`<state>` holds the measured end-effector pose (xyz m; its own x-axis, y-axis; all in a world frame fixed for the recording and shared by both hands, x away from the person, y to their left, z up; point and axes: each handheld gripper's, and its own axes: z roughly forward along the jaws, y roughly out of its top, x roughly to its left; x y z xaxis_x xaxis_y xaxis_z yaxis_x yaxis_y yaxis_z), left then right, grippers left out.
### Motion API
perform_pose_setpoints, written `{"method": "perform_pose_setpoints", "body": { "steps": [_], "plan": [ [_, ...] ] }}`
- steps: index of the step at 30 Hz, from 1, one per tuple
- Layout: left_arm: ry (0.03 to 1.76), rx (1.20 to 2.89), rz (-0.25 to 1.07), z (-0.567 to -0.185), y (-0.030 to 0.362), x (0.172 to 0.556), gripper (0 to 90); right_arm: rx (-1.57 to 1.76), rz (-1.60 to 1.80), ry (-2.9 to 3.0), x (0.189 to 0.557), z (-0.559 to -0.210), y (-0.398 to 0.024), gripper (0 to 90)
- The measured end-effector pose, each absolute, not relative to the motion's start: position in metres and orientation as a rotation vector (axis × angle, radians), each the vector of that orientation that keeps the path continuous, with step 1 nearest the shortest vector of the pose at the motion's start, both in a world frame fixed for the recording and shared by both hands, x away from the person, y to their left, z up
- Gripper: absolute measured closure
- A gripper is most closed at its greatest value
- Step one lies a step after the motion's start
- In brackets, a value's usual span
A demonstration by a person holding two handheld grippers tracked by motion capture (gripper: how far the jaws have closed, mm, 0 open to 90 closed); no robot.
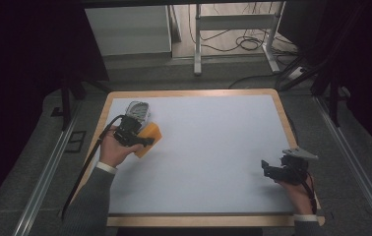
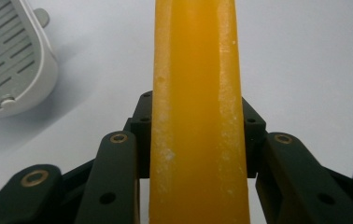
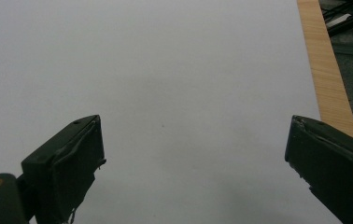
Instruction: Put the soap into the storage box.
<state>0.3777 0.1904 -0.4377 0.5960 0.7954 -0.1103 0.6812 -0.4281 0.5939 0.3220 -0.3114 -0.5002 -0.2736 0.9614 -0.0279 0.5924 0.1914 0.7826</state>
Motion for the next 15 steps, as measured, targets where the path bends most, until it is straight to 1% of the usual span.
{"method": "perform_pose_setpoints", "body": {
  "steps": [15],
  "plan": [
    [1.196,2.213,0.256,-0.435,0.196,0.393,61.2,1.45,0.911,1.941,0.322,-0.5,-0.312,4.6]
  ]
}}
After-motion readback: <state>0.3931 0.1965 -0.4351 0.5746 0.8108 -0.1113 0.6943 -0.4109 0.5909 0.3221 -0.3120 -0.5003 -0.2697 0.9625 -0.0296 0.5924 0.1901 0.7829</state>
